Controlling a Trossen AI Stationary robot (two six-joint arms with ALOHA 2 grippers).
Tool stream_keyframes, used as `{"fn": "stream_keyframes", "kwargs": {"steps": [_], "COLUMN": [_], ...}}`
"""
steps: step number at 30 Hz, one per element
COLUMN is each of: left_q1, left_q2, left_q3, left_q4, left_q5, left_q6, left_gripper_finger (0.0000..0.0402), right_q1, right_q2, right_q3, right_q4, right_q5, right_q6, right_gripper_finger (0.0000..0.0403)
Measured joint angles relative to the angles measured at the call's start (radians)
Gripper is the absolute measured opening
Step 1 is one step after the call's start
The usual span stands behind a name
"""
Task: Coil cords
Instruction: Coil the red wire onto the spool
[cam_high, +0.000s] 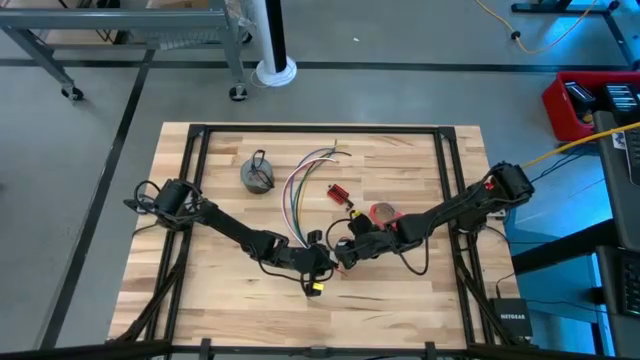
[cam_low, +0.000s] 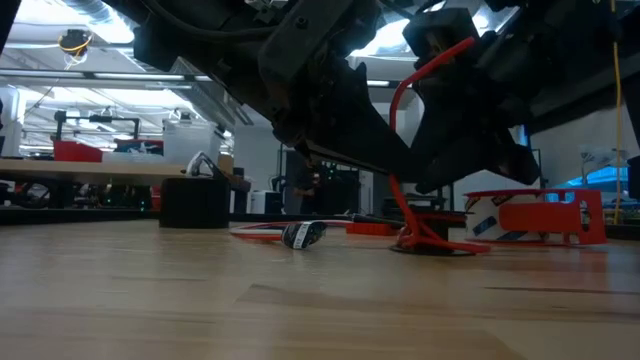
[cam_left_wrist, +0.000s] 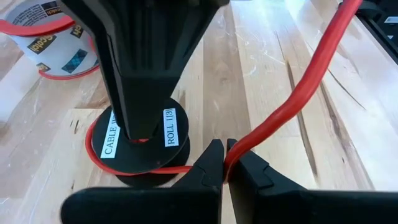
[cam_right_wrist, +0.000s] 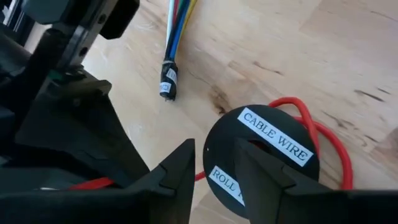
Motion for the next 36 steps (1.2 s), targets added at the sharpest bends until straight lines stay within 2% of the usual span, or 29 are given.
{"fn": "stream_keyframes", "kwargs": {"steps": [7, 13, 16, 22, 32, 36], "left_q1": [0.001, 0.003, 0.003, 0.003, 0.004, 0.010], "left_q2": [0.000, 0.000, 0.000, 0.000, 0.000, 0.000], "left_q3": [0.000, 0.000, 0.000, 0.000, 0.000, 0.000], "left_q4": [0.002, 0.002, 0.002, 0.003, 0.003, 0.003], "left_q5": [0.000, 0.000, 0.000, 0.000, 0.000, 0.000], "left_q6": [-0.004, -0.019, -0.019, -0.039, -0.040, -0.039], "left_gripper_finger": [0.0000, 0.0000, 0.0000, 0.0000, 0.0000, 0.0000], "right_q1": [0.021, 0.108, 0.157, 0.211, 0.230, 0.284], "right_q2": [-0.001, -0.002, -0.002, -0.003, 0.002, 0.002], "right_q3": [0.000, 0.001, 0.002, 0.002, 0.003, 0.003], "right_q4": [0.002, 0.004, 0.006, 0.028, 0.133, 0.175], "right_q5": [-0.014, -0.011, 0.062, 0.326, 0.319, 0.382], "right_q6": [0.000, 0.004, 0.022, 0.053, 0.030, 0.028], "right_gripper_finger": [0.0115, 0.0115, 0.0115, 0.0115, 0.0115, 0.0115]}}
